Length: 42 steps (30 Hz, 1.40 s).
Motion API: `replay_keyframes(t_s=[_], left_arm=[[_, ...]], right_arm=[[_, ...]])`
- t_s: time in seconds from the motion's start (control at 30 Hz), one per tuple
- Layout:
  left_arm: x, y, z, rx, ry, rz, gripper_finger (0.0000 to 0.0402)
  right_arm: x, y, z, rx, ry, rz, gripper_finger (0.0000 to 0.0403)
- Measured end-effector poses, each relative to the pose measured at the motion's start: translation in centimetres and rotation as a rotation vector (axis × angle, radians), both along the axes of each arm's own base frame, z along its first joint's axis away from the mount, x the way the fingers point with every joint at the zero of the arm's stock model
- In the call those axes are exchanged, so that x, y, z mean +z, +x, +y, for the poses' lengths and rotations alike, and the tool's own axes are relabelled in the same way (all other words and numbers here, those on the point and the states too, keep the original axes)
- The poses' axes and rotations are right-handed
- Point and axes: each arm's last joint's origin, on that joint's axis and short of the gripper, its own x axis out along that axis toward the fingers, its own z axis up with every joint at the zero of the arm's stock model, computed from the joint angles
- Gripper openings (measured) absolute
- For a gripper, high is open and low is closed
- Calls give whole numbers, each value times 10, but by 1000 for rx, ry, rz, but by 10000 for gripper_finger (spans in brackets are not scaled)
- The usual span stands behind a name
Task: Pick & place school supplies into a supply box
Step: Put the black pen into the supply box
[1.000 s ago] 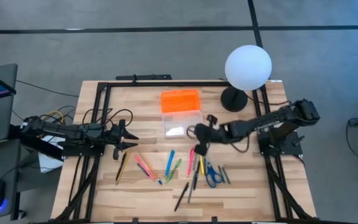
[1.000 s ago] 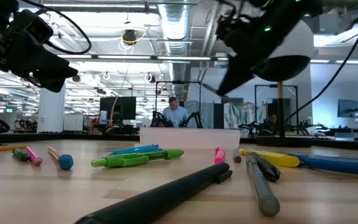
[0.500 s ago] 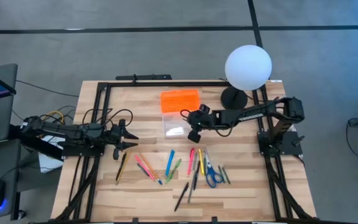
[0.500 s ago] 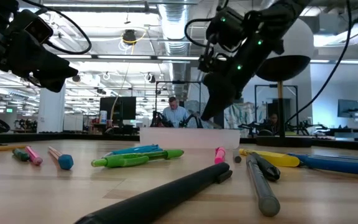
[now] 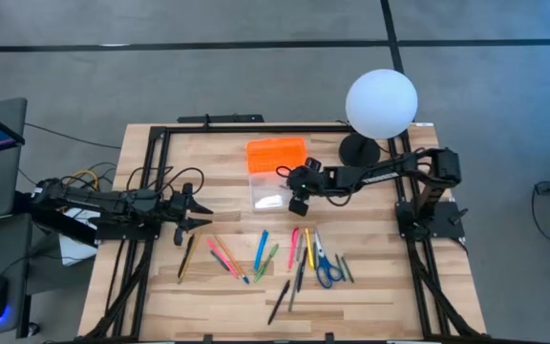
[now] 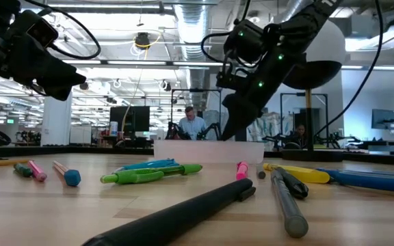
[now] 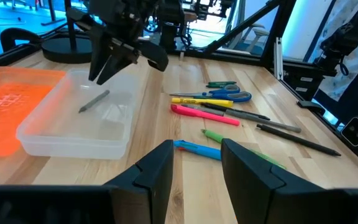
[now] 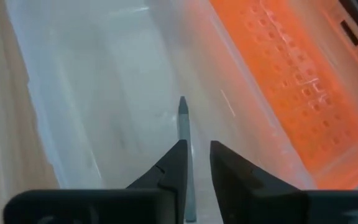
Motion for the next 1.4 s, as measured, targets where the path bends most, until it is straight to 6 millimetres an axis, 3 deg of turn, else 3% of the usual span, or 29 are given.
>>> replay_keyframes(t_s=[0.2,0.47,0.67,0.97,1.17,1.4], left_arm=[[-1,0,0,-9,-29,11,129],[-12,5,-2,13,-203,147,129],[-20,10,-9,58,-276,282,129],[16,34,-34,129,-242,413,129],[30,46,-52,329,-251,742,129],[30,65,-75,510,-270,1051,129]], right_arm=[[10,0,10,45,-19,-26,79],[46,-7,55,219,-62,-114,77],[62,-18,80,306,-68,-124,77],[54,-23,97,365,-71,-74,77],[38,-32,100,364,-55,-43,77],[30,-35,110,419,-77,-100,77]])
